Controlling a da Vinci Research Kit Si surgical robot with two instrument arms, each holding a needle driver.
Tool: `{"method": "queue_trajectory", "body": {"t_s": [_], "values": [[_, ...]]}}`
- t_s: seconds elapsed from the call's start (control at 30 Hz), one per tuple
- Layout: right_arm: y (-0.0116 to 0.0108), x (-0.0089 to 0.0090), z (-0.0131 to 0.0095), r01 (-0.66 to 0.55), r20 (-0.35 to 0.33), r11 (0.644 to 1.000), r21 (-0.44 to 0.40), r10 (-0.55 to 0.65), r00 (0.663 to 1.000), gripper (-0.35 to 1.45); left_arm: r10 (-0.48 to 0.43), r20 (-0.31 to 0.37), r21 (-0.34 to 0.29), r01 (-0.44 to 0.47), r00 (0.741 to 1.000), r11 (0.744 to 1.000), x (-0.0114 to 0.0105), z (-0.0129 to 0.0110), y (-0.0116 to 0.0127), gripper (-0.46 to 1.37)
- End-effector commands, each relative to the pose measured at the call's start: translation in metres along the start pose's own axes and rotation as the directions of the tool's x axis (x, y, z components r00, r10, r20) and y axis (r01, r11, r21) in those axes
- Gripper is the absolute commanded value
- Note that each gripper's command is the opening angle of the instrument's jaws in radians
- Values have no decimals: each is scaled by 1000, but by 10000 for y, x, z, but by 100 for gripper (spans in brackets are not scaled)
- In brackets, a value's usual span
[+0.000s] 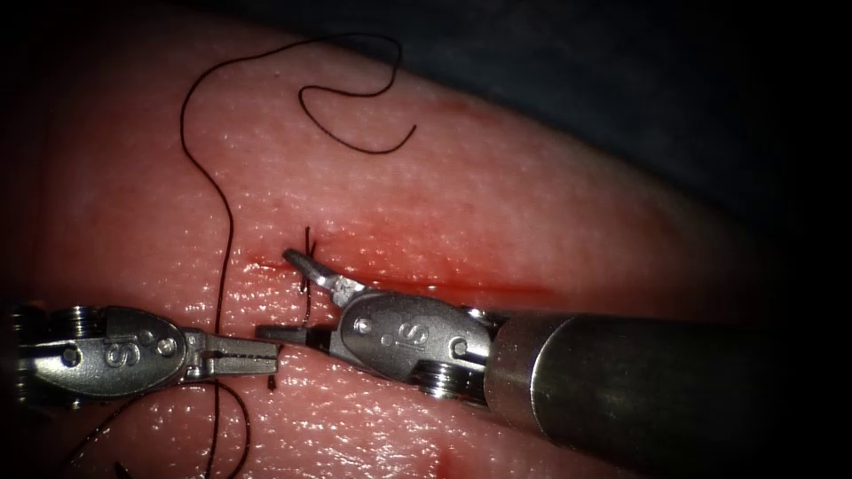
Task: Wound Closure
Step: Pick up the remaining suture tail with the left grippers.
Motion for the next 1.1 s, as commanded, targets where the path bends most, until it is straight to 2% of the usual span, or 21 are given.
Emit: {"method": "queue_trajectory", "body": {"t_s": [0.03,0.4,0.77,0.93,1.1], "values": [[0,0,0,0,0,1000,1,0,1000,80,0,0,-5,0,1000,1000,0,0,0,-35],[1,0,-3,5,-2,1000,3,-5,1000,89,3,0,-7,-3,1000,1000,3,-2,1,-35],[9,1,-18,4,3,1000,-19,-4,1000,91,-1,-1,-17,1,1000,1000,6,-5,0,-35],[15,1,-36,1,-8,999,-38,-1,1000,91,-1,-1,-16,1,1000,1000,6,-5,1,-35],[25,-4,-63,-2,0,998,-56,2,1000,93,-1,-1,-16,1,1000,1000,6,-5,1,-35]]}}
